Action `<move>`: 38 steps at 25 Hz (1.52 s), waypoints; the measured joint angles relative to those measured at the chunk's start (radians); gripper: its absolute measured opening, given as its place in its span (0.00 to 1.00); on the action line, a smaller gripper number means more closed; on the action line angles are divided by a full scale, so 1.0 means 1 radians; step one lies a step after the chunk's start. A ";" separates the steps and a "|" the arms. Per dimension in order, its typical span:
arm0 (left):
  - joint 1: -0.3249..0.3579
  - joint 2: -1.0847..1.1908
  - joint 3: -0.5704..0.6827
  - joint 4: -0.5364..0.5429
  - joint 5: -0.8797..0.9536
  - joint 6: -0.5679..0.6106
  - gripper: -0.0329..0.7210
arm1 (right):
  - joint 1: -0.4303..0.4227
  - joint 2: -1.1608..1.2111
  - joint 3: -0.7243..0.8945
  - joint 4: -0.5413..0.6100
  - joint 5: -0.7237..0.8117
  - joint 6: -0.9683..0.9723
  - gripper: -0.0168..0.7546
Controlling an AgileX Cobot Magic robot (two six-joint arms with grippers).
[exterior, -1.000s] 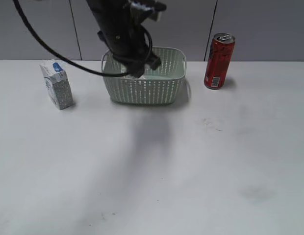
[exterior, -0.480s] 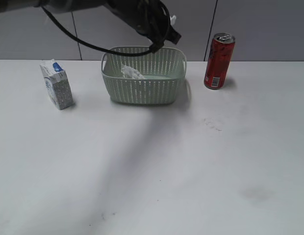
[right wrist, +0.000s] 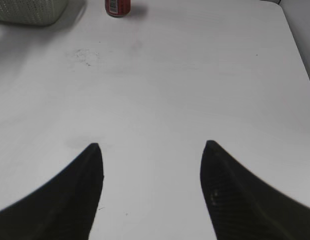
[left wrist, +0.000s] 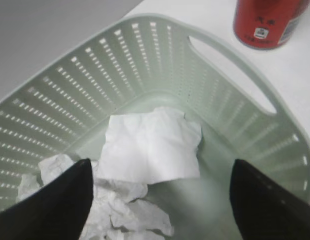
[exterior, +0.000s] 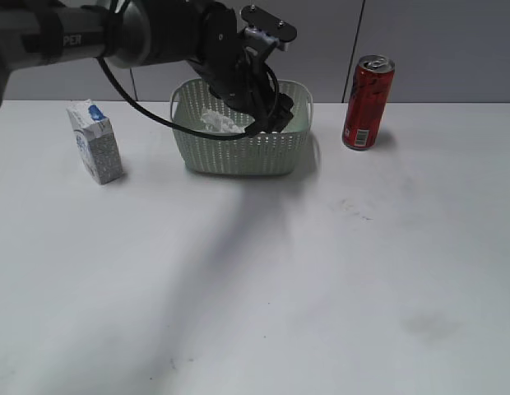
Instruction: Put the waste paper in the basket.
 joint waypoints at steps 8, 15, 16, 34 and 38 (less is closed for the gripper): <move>0.043 -0.125 -0.001 -0.001 0.257 -0.058 0.88 | 0.000 0.000 0.000 0.000 0.000 0.001 0.72; 0.175 -0.232 -0.001 0.000 0.490 -0.064 0.85 | 0.000 0.000 0.000 0.000 0.000 0.004 0.78; 0.201 -0.244 -0.001 0.000 0.524 -0.065 0.84 | 0.000 0.000 0.000 0.000 0.000 0.006 0.78; 0.441 -0.545 0.281 0.000 0.591 -0.088 0.83 | 0.000 0.000 0.000 -0.034 0.001 0.101 0.78; 0.450 -0.662 0.401 0.011 0.592 -0.088 0.83 | 0.000 0.000 0.000 -0.034 0.001 0.102 0.78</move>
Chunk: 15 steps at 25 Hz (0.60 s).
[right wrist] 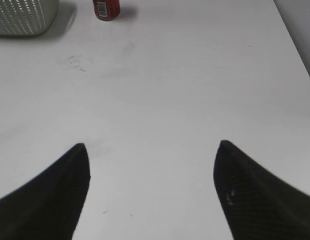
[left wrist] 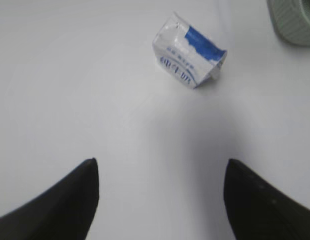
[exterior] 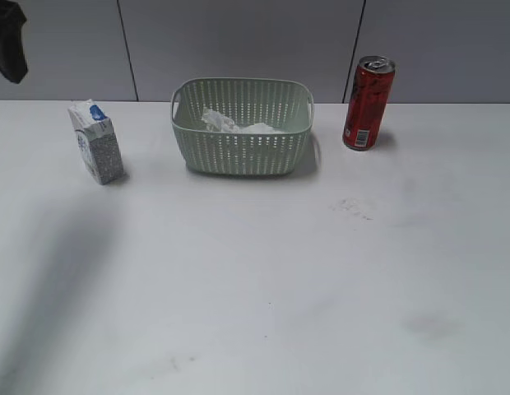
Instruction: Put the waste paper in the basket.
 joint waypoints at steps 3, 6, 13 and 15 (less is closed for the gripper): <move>0.000 -0.097 0.089 -0.001 0.000 0.000 0.83 | 0.000 0.000 0.000 0.000 0.000 0.000 0.78; 0.001 -0.202 0.189 -0.001 -0.001 -0.001 0.83 | 0.000 0.000 0.000 0.000 0.000 0.000 0.78; 0.002 -0.480 0.481 -0.002 -0.065 -0.027 0.83 | 0.000 0.000 0.000 -0.001 0.000 0.000 0.78; 0.002 -0.555 0.566 -0.002 -0.078 -0.049 0.83 | 0.000 0.000 0.000 -0.001 0.000 0.000 0.78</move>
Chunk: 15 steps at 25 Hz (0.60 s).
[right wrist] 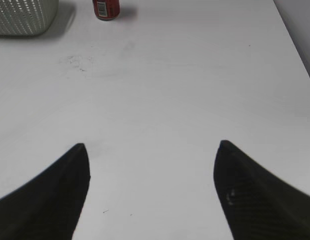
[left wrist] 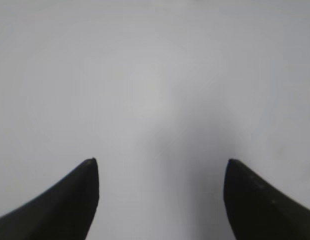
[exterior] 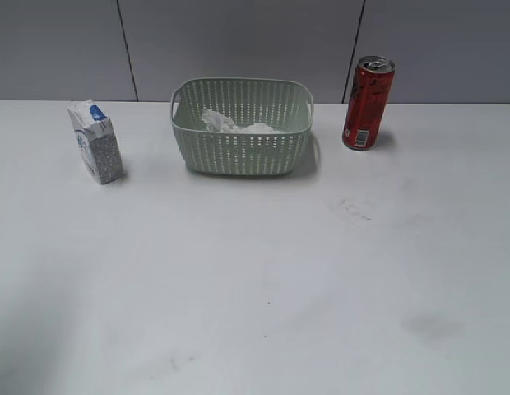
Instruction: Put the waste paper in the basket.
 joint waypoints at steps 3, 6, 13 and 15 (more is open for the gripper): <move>0.000 -0.118 0.113 0.000 -0.026 -0.035 0.83 | 0.000 0.000 0.000 0.000 0.001 0.000 0.78; 0.000 -0.232 0.222 0.000 -0.066 -0.070 0.83 | 0.000 0.000 0.000 0.001 0.001 0.001 0.78; 0.000 -0.468 0.417 0.001 -0.089 -0.108 0.83 | 0.000 0.000 0.000 0.001 0.001 0.001 0.78; 0.000 -0.538 0.459 0.001 -0.087 -0.110 0.83 | 0.000 0.000 0.000 0.001 0.001 0.001 0.78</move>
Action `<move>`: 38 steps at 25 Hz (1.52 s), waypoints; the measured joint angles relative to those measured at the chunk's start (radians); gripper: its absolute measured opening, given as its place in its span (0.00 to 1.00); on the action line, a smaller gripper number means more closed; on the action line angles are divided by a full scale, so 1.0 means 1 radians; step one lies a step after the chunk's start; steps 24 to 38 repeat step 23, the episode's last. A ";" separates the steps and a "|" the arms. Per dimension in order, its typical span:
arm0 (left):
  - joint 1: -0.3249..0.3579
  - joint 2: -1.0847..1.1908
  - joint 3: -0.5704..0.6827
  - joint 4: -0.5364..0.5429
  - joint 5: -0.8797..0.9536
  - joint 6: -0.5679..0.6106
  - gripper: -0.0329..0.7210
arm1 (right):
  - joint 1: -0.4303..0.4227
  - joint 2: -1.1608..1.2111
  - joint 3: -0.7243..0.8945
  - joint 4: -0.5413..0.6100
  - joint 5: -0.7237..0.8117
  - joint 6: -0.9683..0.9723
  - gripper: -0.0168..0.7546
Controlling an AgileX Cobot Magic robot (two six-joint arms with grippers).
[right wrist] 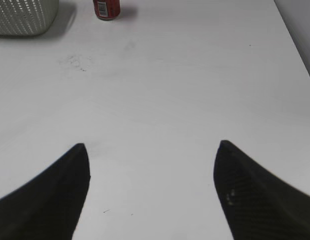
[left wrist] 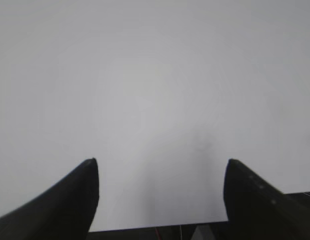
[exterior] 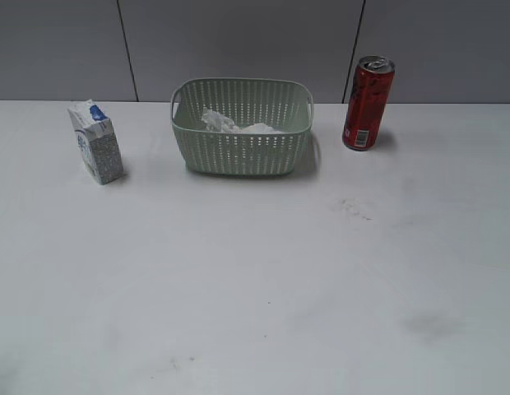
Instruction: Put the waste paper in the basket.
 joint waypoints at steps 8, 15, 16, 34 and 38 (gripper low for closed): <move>0.000 -0.248 0.031 -0.001 -0.001 0.000 0.82 | 0.000 0.000 0.000 0.001 0.000 0.000 0.78; 0.000 -0.410 0.031 -0.001 -0.001 0.000 0.82 | 0.000 0.000 0.000 0.001 0.000 0.000 0.78; 0.000 -0.429 0.031 -0.001 -0.001 0.000 0.82 | 0.000 0.000 0.000 0.001 0.000 0.000 0.78; 0.000 -0.570 0.033 -0.001 0.000 0.000 0.82 | 0.000 0.000 0.000 0.001 -0.001 0.000 0.78; 0.000 -0.570 0.033 -0.001 0.000 0.000 0.82 | 0.000 0.000 0.000 0.001 -0.001 0.000 0.78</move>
